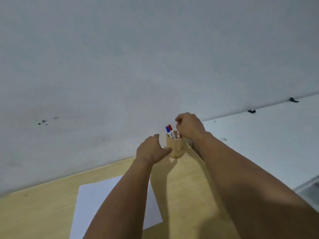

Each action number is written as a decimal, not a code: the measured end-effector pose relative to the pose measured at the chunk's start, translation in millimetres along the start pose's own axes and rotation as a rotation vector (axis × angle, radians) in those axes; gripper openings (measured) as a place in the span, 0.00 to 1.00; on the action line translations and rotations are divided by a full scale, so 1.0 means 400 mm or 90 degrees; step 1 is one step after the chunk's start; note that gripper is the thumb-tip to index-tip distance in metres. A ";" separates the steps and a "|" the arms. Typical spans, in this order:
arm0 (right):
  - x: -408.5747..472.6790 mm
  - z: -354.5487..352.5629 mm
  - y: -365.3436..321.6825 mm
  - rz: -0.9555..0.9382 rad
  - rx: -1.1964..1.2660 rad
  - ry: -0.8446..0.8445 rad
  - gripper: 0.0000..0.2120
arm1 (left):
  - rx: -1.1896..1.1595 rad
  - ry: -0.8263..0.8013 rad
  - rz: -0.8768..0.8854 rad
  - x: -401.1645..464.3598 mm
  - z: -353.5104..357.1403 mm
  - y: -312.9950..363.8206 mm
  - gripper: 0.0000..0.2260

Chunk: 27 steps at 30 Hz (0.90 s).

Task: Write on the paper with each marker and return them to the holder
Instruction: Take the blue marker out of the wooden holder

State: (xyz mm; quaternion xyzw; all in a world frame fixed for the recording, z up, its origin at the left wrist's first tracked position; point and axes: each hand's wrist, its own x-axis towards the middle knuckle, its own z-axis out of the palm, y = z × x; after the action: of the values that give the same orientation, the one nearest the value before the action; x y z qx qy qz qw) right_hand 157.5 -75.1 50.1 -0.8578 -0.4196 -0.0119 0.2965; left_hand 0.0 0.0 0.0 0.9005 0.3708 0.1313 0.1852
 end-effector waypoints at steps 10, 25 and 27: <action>0.120 0.094 -0.002 -0.038 -0.153 -0.156 0.23 | -0.296 0.035 -0.058 0.104 0.184 0.006 0.39; 0.100 0.026 0.020 -0.006 0.087 -0.007 0.08 | -0.299 0.003 -0.037 0.098 0.166 0.011 0.41; 0.090 -0.002 0.015 -0.005 0.081 -0.007 0.08 | -0.295 -0.016 -0.032 0.088 0.151 0.024 0.40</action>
State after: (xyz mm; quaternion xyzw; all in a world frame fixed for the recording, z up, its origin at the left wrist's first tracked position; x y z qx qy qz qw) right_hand 185.3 -52.8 57.4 -0.8356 -0.4247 0.0180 0.3480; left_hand 52.9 4.8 -46.7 0.8261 0.3506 0.1974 0.3946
